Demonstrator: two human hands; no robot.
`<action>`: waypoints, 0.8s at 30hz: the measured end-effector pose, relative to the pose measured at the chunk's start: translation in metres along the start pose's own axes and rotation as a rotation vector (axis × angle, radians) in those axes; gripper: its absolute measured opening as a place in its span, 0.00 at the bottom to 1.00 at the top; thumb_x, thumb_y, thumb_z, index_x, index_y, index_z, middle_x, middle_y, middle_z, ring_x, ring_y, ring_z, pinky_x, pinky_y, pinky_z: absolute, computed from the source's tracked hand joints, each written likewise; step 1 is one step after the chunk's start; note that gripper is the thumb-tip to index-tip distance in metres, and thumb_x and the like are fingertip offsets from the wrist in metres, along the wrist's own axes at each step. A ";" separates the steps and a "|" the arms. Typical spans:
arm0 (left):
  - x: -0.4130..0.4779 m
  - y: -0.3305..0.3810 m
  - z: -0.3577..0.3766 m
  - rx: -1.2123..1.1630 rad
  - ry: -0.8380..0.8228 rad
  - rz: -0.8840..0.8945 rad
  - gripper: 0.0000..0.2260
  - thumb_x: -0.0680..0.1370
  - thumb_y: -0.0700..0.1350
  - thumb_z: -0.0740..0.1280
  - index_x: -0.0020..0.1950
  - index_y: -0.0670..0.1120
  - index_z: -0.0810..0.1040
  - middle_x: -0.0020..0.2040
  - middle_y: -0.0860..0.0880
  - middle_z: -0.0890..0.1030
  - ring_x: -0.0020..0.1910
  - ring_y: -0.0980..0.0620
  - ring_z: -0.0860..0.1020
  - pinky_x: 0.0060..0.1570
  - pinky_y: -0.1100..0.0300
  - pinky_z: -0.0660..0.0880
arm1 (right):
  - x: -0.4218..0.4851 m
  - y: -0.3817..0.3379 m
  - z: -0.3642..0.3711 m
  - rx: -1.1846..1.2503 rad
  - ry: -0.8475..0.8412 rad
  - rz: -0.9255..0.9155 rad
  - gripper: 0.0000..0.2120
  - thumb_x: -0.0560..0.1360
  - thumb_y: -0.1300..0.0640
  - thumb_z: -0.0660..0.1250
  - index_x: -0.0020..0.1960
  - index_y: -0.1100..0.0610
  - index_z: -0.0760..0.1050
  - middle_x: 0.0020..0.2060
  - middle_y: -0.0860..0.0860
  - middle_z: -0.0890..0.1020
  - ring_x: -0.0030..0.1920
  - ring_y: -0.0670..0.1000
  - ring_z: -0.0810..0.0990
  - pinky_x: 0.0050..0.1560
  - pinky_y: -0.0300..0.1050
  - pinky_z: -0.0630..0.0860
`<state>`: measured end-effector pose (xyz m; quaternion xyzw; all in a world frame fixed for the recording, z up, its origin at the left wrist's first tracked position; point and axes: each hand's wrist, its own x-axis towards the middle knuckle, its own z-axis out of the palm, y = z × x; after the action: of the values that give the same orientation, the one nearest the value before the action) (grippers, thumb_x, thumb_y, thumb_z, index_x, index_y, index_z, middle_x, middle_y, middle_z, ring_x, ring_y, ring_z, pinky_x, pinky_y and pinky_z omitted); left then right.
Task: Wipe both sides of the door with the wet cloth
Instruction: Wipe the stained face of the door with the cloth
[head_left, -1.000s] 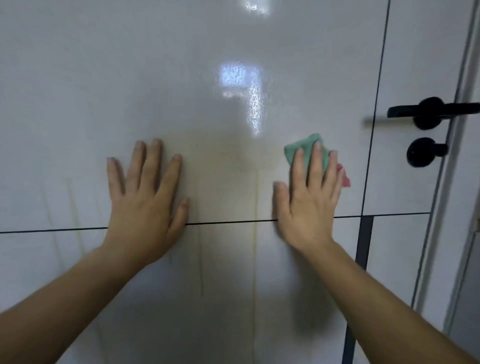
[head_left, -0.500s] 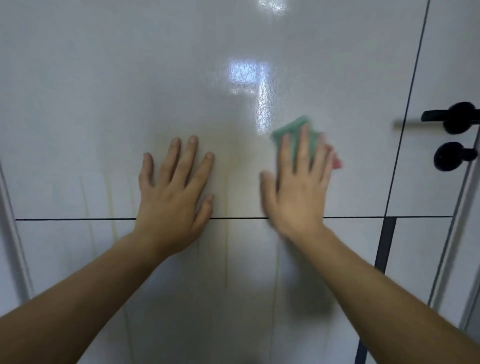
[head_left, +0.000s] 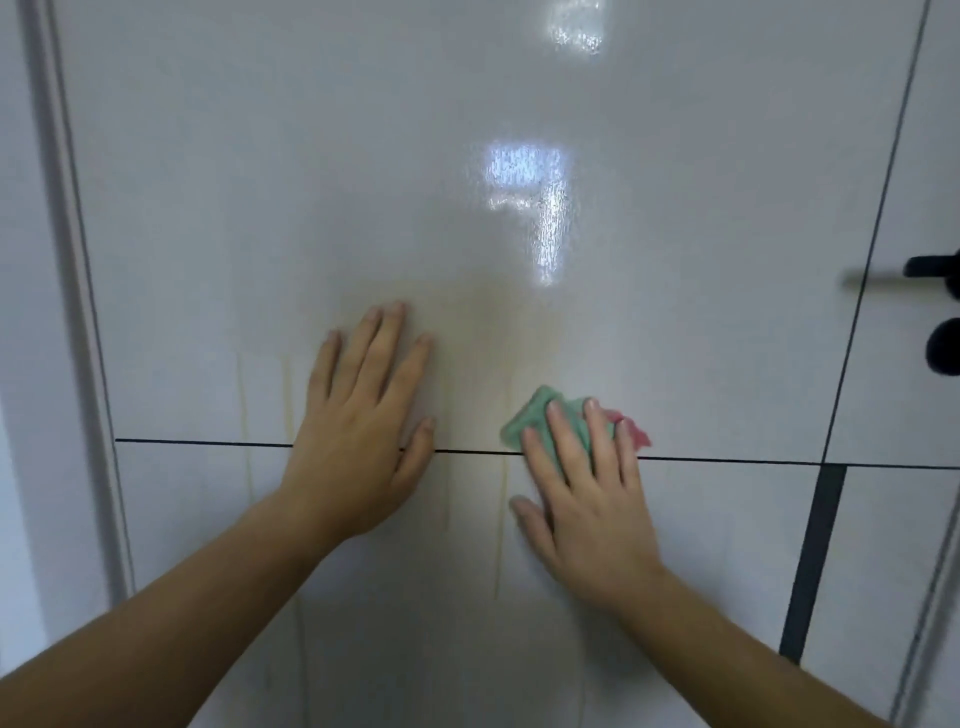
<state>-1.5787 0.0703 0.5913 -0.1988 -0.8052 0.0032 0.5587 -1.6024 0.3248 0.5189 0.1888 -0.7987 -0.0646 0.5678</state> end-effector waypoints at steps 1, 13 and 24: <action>-0.007 -0.008 -0.001 0.019 0.006 -0.040 0.30 0.80 0.52 0.58 0.80 0.39 0.64 0.82 0.36 0.56 0.82 0.37 0.54 0.77 0.33 0.53 | -0.009 0.000 0.003 -0.021 -0.004 -0.065 0.30 0.82 0.40 0.58 0.80 0.53 0.63 0.82 0.53 0.53 0.81 0.63 0.50 0.80 0.64 0.48; -0.028 -0.043 -0.003 0.117 -0.030 -0.118 0.30 0.80 0.54 0.58 0.81 0.44 0.64 0.83 0.39 0.57 0.82 0.38 0.57 0.74 0.29 0.56 | 0.060 -0.032 -0.010 -0.003 -0.010 -0.194 0.32 0.82 0.41 0.59 0.82 0.53 0.58 0.82 0.54 0.55 0.81 0.64 0.50 0.79 0.66 0.49; -0.063 -0.102 -0.018 0.048 -0.019 -0.204 0.31 0.80 0.53 0.57 0.80 0.39 0.62 0.82 0.36 0.55 0.82 0.36 0.53 0.78 0.34 0.51 | 0.100 -0.069 -0.008 0.007 0.051 -0.026 0.33 0.82 0.41 0.58 0.82 0.55 0.56 0.82 0.56 0.51 0.81 0.66 0.48 0.79 0.67 0.45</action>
<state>-1.5762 -0.0482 0.5649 -0.1022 -0.8263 -0.0325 0.5529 -1.6074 0.2250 0.5880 0.2029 -0.7815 -0.0644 0.5864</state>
